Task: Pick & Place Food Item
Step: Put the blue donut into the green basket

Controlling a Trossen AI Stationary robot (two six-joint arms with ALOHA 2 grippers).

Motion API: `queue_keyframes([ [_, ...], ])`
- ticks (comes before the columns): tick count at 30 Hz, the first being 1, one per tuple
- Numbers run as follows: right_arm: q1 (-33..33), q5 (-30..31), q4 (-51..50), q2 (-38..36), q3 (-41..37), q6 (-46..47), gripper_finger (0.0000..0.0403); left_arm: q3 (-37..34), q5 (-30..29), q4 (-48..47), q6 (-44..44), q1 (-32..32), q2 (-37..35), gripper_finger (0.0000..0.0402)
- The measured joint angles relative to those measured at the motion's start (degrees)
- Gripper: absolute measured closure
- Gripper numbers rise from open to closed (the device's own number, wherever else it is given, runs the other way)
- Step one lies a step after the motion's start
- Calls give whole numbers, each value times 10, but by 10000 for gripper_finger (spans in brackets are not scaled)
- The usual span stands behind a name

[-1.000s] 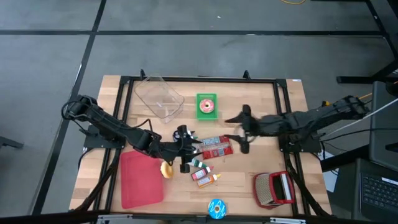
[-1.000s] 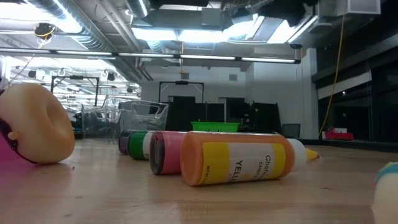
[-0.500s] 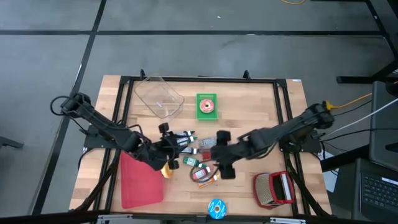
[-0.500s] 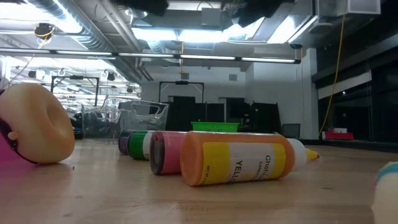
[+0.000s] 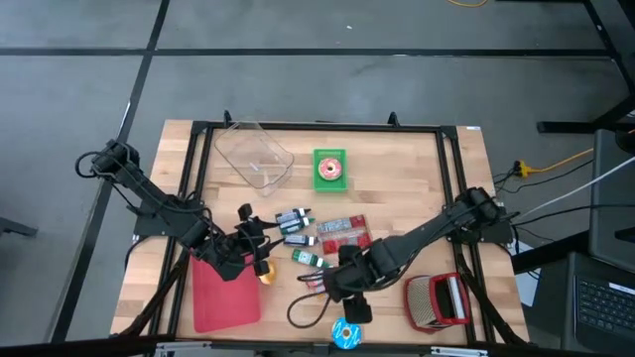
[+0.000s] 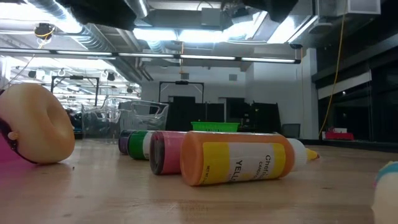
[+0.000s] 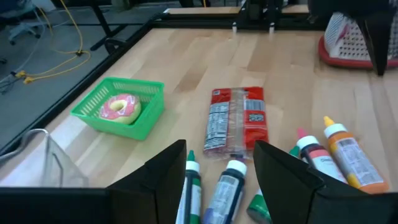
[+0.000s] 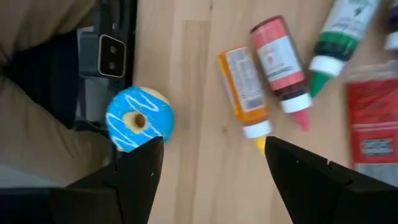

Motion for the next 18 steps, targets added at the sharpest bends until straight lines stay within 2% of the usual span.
queue_keyframes([
  [6, 16, -23, -1, 33, 15, 57, 120, -10, 5, 12, 0, 0, 0, 219],
  [18, 32, -64, 18, 84, 17, 72, 120, -10, 8, 37, 20, -3, 0, 219],
])
